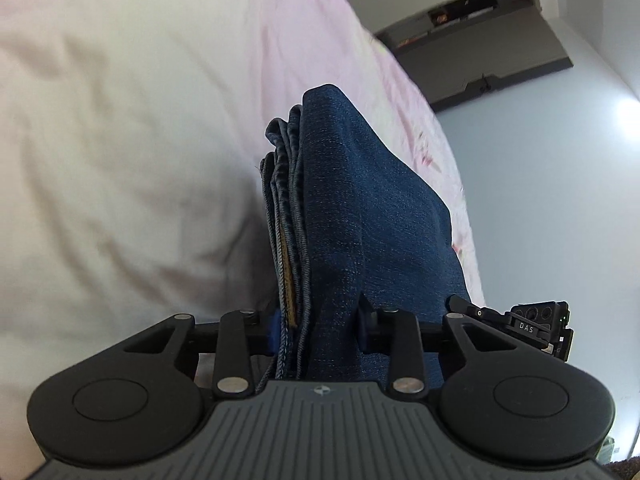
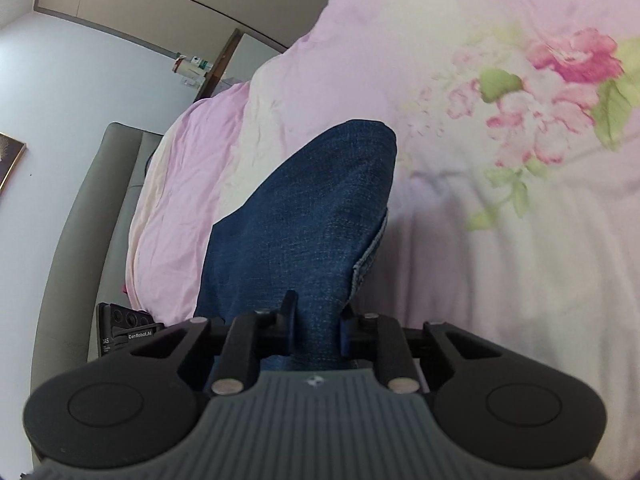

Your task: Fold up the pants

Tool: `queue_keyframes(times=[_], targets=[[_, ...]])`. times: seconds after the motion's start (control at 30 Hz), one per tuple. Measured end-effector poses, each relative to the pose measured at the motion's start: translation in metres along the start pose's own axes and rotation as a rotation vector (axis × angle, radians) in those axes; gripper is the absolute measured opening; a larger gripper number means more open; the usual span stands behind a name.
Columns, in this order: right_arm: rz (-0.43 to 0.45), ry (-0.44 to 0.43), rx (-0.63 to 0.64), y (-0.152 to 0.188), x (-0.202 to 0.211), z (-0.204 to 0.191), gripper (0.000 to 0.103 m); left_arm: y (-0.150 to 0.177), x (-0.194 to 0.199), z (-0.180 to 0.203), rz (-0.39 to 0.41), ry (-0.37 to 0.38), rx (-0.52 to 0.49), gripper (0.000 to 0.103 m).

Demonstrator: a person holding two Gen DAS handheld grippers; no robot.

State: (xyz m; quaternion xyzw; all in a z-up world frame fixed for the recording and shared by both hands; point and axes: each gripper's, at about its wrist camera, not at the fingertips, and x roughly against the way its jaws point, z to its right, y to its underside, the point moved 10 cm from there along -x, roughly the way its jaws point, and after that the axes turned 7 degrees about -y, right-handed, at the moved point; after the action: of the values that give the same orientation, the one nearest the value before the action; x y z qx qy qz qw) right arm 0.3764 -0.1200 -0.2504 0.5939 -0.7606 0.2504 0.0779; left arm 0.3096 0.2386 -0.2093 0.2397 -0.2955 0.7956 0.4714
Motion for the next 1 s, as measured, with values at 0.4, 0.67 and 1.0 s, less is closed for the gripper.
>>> queue_keyframes(times=[0.4,0.67,1.0], targets=[[-0.109,-0.140,0.130,-0.053,-0.094,-0.075,0.015,-0.048,0.081,-0.034,0.182,-0.126,0.034,0.037],[-0.143,-0.125,0.079,-0.057,-0.156,-0.042,0.015,-0.062,0.054,-0.085,0.167,-0.158,0.076,0.037],[-0.220,-0.021,0.052,-0.045,-0.202,0.016,0.018,-0.052,0.031,-0.105,0.137,-0.194,0.052,0.041]])
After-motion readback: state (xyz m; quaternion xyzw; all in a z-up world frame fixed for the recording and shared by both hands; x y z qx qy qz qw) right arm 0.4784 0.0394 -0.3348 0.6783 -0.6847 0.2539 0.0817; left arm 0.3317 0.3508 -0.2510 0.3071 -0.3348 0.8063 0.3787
